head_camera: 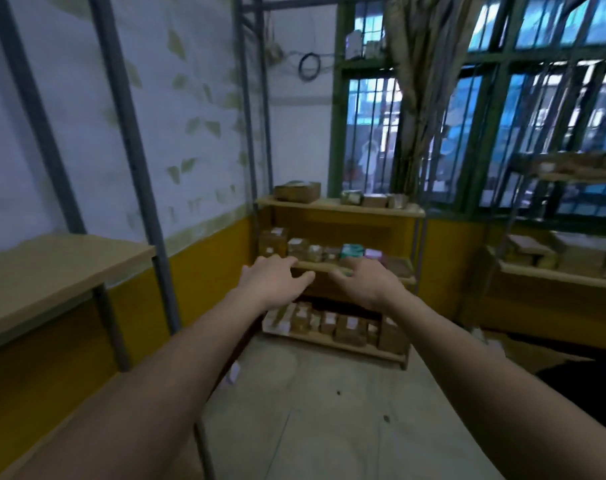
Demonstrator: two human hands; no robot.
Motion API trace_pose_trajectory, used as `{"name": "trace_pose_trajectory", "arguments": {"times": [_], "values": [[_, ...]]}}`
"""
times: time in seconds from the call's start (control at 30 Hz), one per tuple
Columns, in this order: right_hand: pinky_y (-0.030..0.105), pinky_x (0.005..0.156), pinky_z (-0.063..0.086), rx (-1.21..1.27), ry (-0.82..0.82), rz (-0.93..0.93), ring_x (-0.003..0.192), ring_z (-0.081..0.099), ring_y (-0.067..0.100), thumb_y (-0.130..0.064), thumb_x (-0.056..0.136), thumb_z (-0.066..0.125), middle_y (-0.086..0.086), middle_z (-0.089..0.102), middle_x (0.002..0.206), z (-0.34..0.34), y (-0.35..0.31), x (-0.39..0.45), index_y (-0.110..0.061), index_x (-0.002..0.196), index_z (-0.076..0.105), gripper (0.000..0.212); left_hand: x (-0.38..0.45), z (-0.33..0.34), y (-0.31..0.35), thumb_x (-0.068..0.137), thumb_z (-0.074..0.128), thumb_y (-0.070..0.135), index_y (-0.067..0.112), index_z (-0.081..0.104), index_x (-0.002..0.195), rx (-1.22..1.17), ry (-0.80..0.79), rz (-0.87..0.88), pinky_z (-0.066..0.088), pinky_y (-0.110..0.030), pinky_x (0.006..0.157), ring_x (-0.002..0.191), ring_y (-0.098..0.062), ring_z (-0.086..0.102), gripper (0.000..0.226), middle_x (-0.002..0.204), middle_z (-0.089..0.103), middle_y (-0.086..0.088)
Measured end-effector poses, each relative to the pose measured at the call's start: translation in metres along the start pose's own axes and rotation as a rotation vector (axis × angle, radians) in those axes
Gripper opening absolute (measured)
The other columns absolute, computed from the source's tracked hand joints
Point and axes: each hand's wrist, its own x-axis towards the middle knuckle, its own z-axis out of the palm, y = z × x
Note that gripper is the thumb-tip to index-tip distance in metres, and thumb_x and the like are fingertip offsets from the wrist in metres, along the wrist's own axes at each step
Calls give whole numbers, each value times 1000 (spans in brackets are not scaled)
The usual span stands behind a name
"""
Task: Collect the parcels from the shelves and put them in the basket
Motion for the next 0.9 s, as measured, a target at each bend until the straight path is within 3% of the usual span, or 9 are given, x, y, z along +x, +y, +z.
{"name": "trace_pose_trajectory", "arguments": {"times": [0.2, 0.4, 0.67, 0.9], "values": [[43, 102, 47, -90, 70, 60, 130, 51, 26, -66, 95, 39, 5, 50, 148, -34, 30, 115, -24, 148, 41, 67, 130, -30, 36, 96, 33, 68, 30, 39, 151, 28, 127, 115, 31, -56, 112, 142, -32, 36, 68, 154, 43, -5], [43, 99, 46, -109, 98, 106, 128, 53, 24, -67, 94, 39, 4, 47, 150, -38, 73, 221, -25, 148, 40, 69, 247, -18, 56, 96, 34, 68, 31, 39, 151, 8, 103, 173, 30, -59, 114, 142, -31, 37, 67, 154, 44, -4], [46, 108, 42, -42, 97, 137, 138, 44, 27, -64, 96, 41, 5, 39, 156, -30, 149, 381, -25, 151, 37, 67, 423, 17, 86, 96, 36, 67, 30, 39, 150, 17, 59, 160, 31, -58, 114, 140, -30, 40, 65, 152, 46, -3], [44, 105, 44, 16, 48, 135, 130, 51, 25, -59, 98, 43, 6, 52, 145, -48, 205, 516, -24, 149, 40, 62, 576, 29, 107, 95, 36, 70, 33, 39, 150, -78, 5, 107, 32, -55, 115, 141, -26, 39, 66, 154, 44, 2]]}}
